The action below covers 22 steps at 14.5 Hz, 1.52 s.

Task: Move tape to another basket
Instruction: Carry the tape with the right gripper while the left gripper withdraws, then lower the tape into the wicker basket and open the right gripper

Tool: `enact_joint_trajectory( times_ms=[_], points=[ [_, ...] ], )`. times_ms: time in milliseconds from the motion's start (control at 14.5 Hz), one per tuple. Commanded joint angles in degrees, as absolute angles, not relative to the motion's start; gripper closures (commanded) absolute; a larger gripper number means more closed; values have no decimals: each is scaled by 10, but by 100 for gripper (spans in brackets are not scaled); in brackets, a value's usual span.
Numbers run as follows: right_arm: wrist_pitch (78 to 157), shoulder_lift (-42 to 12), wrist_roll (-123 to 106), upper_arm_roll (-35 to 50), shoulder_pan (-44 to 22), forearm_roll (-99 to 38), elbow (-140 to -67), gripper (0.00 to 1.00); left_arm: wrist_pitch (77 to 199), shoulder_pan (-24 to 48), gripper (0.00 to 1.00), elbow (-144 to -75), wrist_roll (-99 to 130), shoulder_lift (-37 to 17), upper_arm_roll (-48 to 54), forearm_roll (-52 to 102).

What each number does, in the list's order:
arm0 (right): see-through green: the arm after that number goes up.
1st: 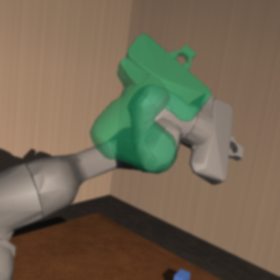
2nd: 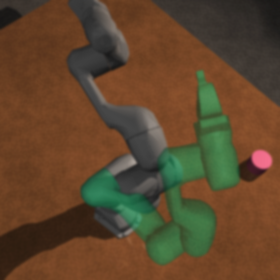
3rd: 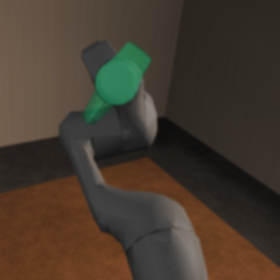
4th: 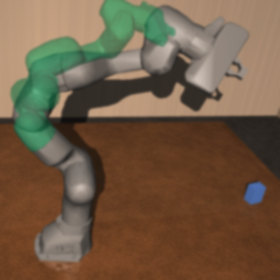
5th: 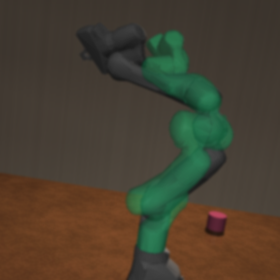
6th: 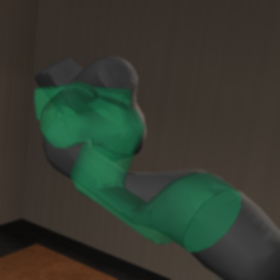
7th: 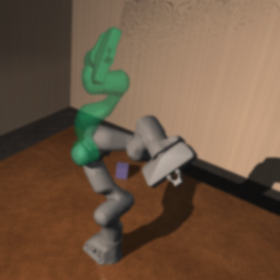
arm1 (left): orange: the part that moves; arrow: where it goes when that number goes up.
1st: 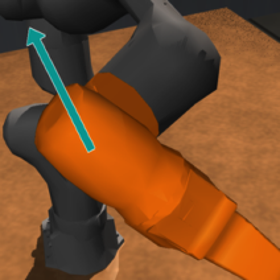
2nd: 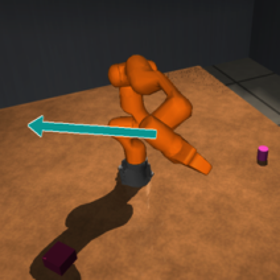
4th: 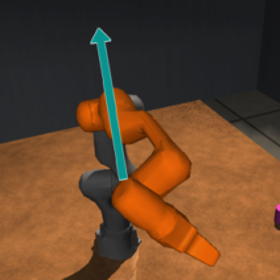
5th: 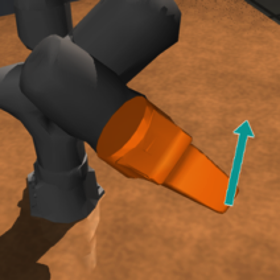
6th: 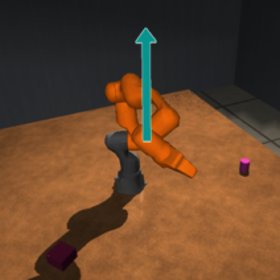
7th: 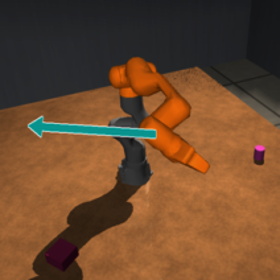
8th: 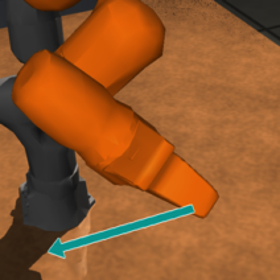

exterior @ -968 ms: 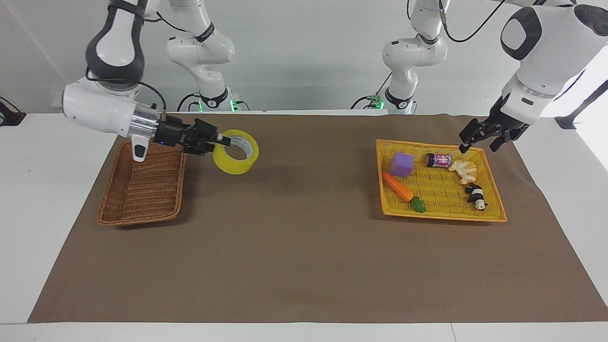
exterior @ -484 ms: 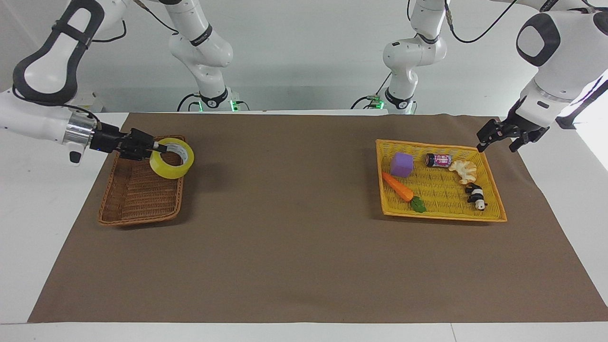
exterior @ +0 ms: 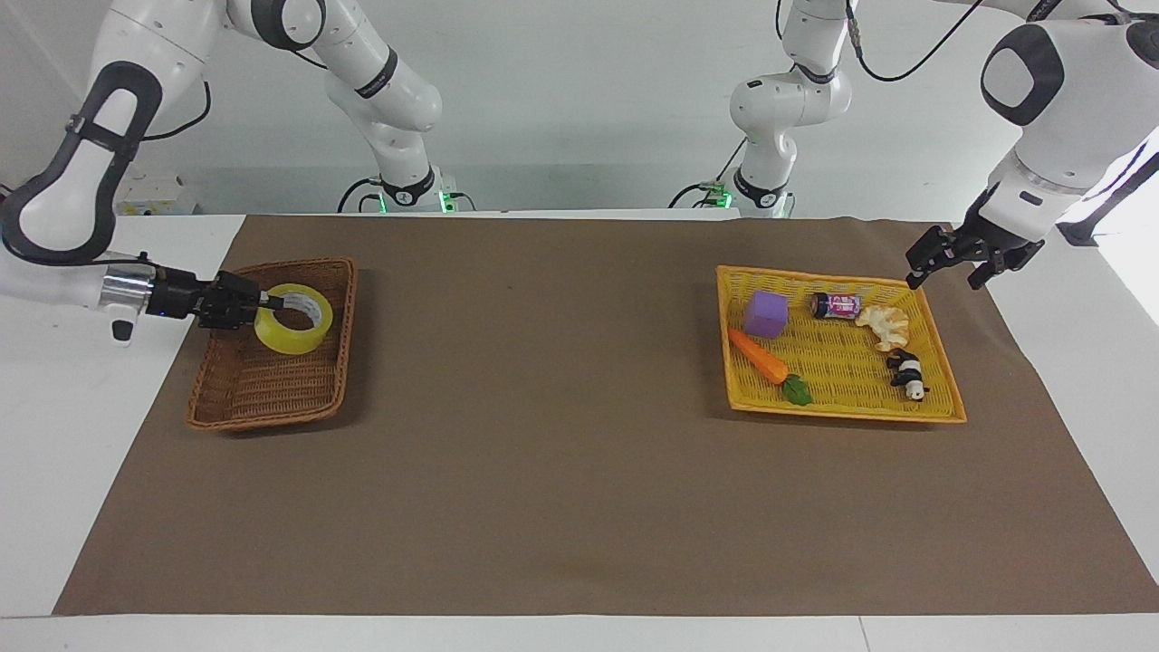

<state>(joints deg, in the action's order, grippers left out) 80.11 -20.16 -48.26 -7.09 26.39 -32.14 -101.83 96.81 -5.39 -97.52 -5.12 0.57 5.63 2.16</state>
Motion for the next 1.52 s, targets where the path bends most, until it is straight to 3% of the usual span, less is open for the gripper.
enact_joint_trajectory(
  times_ms=[0,622,691,760,829,1244,1452],
  points=[
    [817,-192,-515,-68,268,-301,-1039,100,965,-58,1,-991,-57,21,60,11],
    [851,-205,-564,-68,274,-282,-1056,100,965,-58,1,-991,-58,21,60,11],
    [853,-205,-567,-68,273,-280,-1056,96,965,-58,1,-991,-57,21,60,11],
    [866,-205,-579,-68,271,-274,-1056,64,965,-58,1,-991,-58,21,60,11],
    [878,-205,-580,-68,271,-270,-1056,1,965,-58,1,-991,-58,21,60,11],
    [894,-202,-582,-67,266,-259,-1048,0,965,-58,1,-991,-58,21,60,11],
    [922,-169,-577,-67,231,-216,-1037,0,965,-58,1,-991,-58,21,60,11]
  ],
)
